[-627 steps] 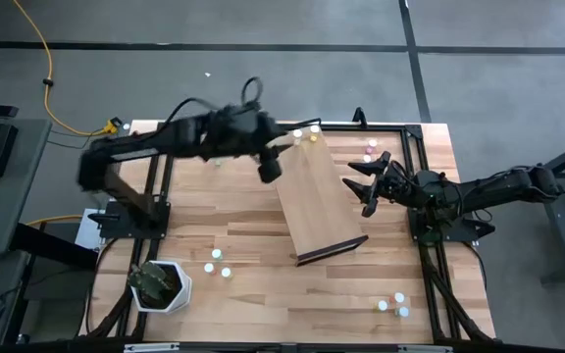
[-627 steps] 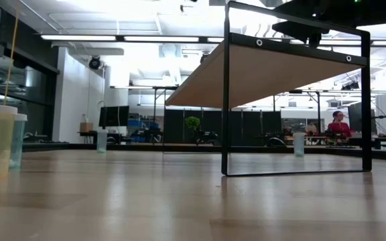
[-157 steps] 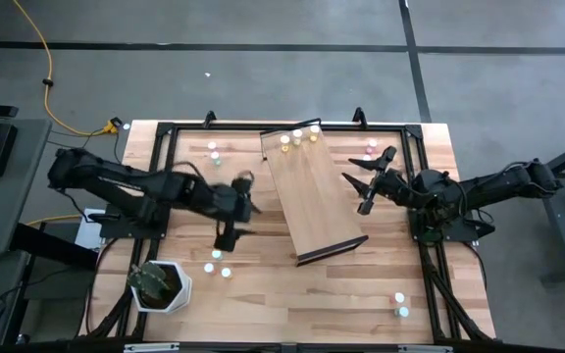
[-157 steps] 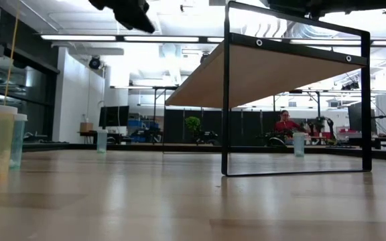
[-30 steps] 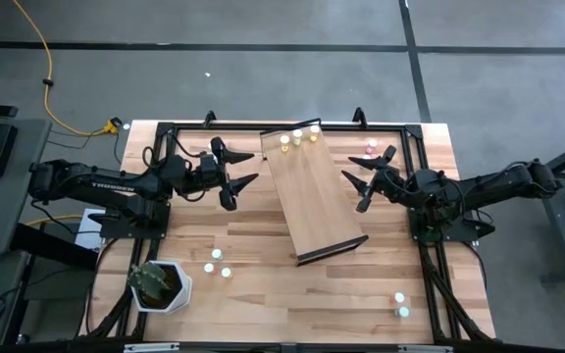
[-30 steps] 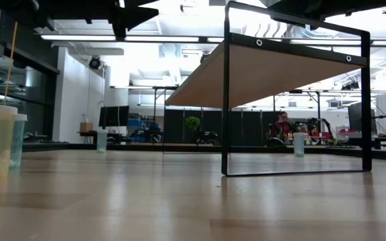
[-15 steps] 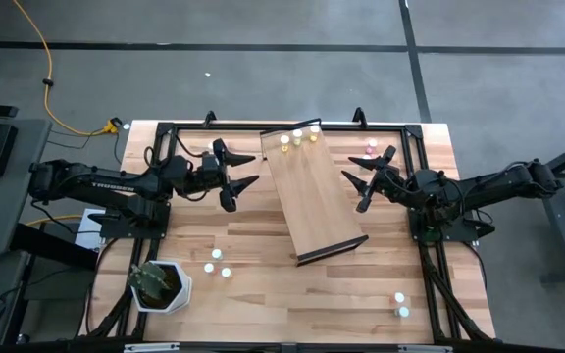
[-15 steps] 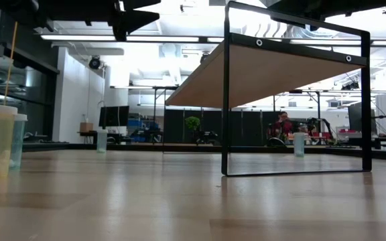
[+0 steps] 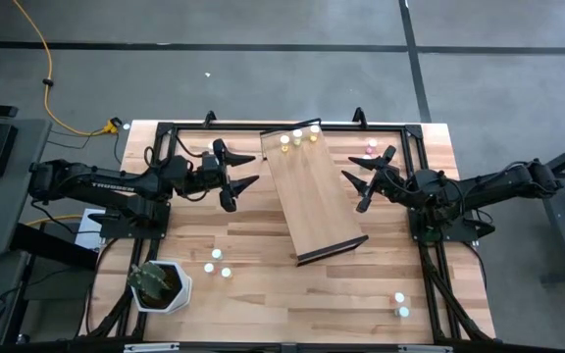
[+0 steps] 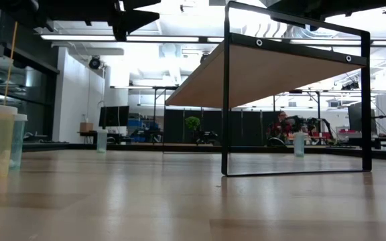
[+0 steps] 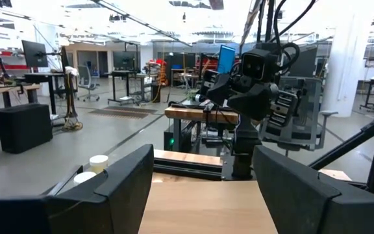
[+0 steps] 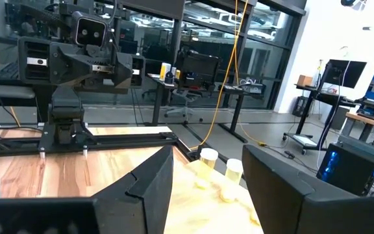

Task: Pick and place medicine bottles onto shelf by color
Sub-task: Put the yellow pill bottle on the shelf aligned with the other yellow pill bottles

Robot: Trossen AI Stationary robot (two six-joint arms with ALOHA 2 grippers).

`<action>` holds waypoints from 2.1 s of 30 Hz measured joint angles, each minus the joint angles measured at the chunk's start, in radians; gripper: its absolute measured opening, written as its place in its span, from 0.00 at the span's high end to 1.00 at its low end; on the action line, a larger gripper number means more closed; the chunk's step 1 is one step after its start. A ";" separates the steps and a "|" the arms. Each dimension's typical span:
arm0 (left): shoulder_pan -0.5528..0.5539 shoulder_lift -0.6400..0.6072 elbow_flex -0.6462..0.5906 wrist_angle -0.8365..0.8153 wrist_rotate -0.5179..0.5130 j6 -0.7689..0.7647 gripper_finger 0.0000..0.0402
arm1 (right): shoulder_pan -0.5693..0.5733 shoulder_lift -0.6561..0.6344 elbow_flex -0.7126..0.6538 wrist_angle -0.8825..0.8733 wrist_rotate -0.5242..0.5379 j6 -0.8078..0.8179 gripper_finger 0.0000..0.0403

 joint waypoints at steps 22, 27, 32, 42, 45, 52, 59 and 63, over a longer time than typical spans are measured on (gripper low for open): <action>-0.001 0.067 0.043 -0.052 0.133 -0.020 0.37 | 0.000 0.000 0.000 0.000 0.000 0.018 0.56; -0.007 0.168 0.114 -0.109 0.140 -0.012 0.37 | 0.000 0.000 0.000 0.000 0.000 0.018 0.56; -0.039 0.263 0.288 -0.460 0.193 0.011 0.37 | 0.000 0.000 -0.001 -0.001 0.000 0.014 0.56; -0.261 0.349 0.727 -1.437 0.249 0.029 0.37 | 0.000 0.000 -0.001 -0.004 0.000 0.018 0.56; -0.334 0.359 0.752 -1.556 0.198 -0.051 0.37 | 0.000 0.000 -0.001 -0.004 0.000 0.018 0.56; -0.462 0.394 0.751 -1.645 0.145 -0.144 0.37 | 0.000 0.000 -0.001 -0.007 0.000 0.018 0.56; -0.545 0.504 0.752 -1.639 0.144 -0.219 0.37 | 0.000 0.000 -0.001 -0.013 0.000 0.018 0.56; -0.582 0.580 0.751 -1.631 0.138 -0.229 0.37 | 0.000 0.000 -0.001 -0.021 0.000 0.018 0.56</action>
